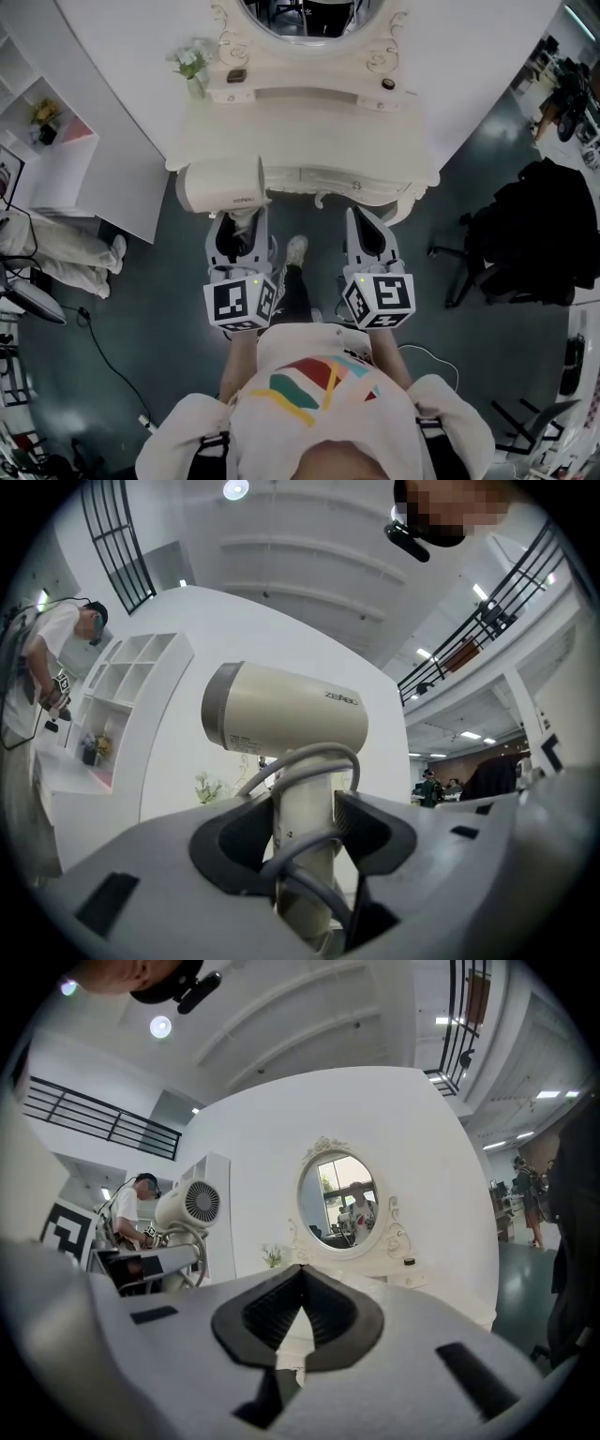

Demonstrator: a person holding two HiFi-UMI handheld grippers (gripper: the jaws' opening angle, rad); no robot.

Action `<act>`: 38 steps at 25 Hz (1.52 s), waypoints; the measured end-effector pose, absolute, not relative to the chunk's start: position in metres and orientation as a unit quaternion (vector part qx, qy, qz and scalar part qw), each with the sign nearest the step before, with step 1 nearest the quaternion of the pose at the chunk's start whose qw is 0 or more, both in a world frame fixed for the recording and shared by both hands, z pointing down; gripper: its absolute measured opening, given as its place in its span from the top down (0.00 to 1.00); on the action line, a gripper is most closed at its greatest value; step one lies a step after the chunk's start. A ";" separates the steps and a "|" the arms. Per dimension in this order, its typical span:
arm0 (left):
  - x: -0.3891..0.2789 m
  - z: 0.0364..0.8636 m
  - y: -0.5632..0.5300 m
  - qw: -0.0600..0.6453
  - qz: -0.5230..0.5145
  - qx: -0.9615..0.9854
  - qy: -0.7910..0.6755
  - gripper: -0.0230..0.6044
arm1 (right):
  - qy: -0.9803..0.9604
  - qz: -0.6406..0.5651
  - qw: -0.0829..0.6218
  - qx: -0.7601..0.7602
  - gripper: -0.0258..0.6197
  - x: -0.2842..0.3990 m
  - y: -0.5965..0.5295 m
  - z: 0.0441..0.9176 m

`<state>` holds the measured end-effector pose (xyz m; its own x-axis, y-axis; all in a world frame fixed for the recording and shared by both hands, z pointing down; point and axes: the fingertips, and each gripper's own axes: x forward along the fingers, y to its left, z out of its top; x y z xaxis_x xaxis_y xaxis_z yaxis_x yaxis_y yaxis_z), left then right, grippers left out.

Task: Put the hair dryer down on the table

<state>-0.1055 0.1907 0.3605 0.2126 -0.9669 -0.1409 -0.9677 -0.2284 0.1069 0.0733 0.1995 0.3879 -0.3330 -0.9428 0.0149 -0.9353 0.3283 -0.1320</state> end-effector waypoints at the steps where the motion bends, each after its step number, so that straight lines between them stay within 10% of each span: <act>1: -0.105 0.359 0.188 0.007 0.089 -0.780 0.619 0.64 | 0.814 -0.057 0.033 -0.578 0.96 0.073 0.197 0.387; 38: -0.087 0.346 -0.106 -0.013 0.078 -0.819 0.568 0.64 | 0.812 -0.073 -0.002 -0.579 0.96 0.052 -0.077 0.380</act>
